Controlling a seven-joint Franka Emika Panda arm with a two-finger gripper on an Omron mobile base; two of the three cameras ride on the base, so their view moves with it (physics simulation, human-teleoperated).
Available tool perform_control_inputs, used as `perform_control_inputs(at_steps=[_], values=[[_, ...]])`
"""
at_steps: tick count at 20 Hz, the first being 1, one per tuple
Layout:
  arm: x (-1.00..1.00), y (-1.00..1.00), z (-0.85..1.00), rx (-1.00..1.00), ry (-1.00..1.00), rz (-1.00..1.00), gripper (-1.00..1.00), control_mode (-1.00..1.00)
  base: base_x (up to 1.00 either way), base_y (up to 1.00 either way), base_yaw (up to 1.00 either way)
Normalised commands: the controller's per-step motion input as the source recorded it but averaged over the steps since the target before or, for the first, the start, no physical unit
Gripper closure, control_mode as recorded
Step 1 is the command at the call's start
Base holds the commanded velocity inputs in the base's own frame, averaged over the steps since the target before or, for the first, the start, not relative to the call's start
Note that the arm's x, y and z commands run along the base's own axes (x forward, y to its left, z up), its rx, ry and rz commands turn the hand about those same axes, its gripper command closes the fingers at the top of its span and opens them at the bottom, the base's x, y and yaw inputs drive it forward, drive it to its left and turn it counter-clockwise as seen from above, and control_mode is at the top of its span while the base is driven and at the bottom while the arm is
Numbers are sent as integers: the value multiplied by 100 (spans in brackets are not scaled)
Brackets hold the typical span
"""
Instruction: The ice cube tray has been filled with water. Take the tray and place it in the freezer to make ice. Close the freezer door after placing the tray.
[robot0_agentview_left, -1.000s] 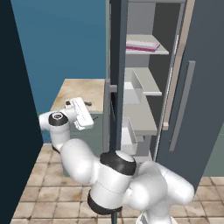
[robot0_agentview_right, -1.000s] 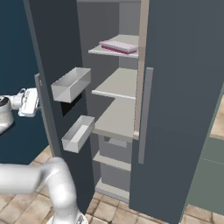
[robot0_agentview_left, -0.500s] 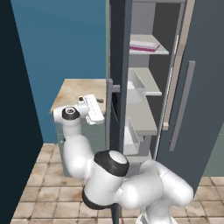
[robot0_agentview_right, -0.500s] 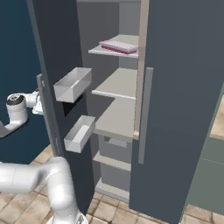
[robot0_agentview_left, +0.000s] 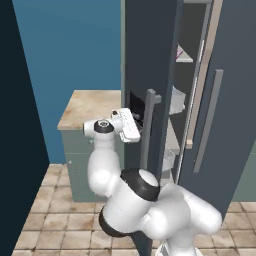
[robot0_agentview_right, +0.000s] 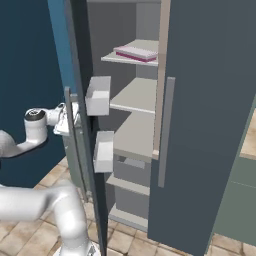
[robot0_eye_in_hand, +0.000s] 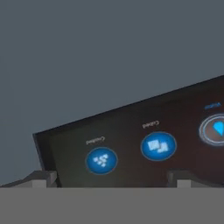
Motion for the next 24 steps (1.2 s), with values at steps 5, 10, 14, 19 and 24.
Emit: perform_control_inputs(at_steps=[5,10,14,19,24], values=[[18,-100,0,15,-1,17,-100,-100,0,0,0],[52,-92,0,18,0,33,-100,-100,0,0,0],[51,-76,0,15,-1,39,-100,-100,0,0,0],[41,-82,0,12,-6,40,-100,-100,0,0,0],[41,-75,0,11,-8,43,-100,-100,0,0,0]])
